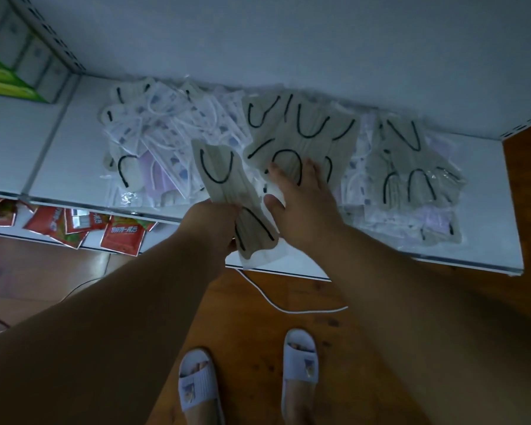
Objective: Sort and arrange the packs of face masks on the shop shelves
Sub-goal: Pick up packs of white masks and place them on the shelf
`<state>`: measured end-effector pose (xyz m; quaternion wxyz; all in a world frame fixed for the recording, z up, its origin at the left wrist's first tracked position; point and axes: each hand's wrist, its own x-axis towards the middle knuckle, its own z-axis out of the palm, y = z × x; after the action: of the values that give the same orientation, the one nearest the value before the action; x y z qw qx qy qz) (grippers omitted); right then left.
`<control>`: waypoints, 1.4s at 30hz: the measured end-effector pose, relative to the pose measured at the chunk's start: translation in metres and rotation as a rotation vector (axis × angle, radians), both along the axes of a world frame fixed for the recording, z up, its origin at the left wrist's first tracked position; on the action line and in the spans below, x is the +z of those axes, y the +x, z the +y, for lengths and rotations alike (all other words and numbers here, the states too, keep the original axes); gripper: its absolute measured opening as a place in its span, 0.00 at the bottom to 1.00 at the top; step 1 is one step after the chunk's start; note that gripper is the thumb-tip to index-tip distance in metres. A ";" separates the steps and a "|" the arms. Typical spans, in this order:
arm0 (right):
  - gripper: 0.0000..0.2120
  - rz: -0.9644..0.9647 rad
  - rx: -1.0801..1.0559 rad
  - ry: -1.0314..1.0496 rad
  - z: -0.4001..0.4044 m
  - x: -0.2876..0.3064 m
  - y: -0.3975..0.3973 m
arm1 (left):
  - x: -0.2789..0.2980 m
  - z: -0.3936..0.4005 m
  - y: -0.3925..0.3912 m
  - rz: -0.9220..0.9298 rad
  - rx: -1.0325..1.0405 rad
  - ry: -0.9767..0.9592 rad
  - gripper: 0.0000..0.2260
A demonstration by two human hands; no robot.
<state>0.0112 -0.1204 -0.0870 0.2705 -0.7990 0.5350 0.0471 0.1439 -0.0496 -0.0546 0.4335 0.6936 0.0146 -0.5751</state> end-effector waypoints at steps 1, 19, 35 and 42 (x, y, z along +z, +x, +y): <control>0.27 0.091 0.015 0.008 -0.006 -0.006 0.004 | -0.002 0.000 0.002 -0.022 -0.034 -0.004 0.07; 0.18 -0.186 -0.072 -0.217 0.016 0.005 0.005 | -0.009 -0.004 0.020 -0.053 0.020 -0.031 0.15; 0.13 -0.578 -0.659 -0.023 0.000 0.008 -0.009 | -0.018 -0.005 0.021 -0.139 0.053 0.016 0.21; 0.07 -0.886 -1.300 0.419 -0.014 0.011 -0.011 | -0.042 -0.005 0.029 -0.136 0.092 -0.003 0.38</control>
<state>0.0005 -0.1345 -0.0764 0.5744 -0.2059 0.7153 -0.3405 0.1725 -0.0547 -0.0965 0.4605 0.7289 0.0162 -0.5063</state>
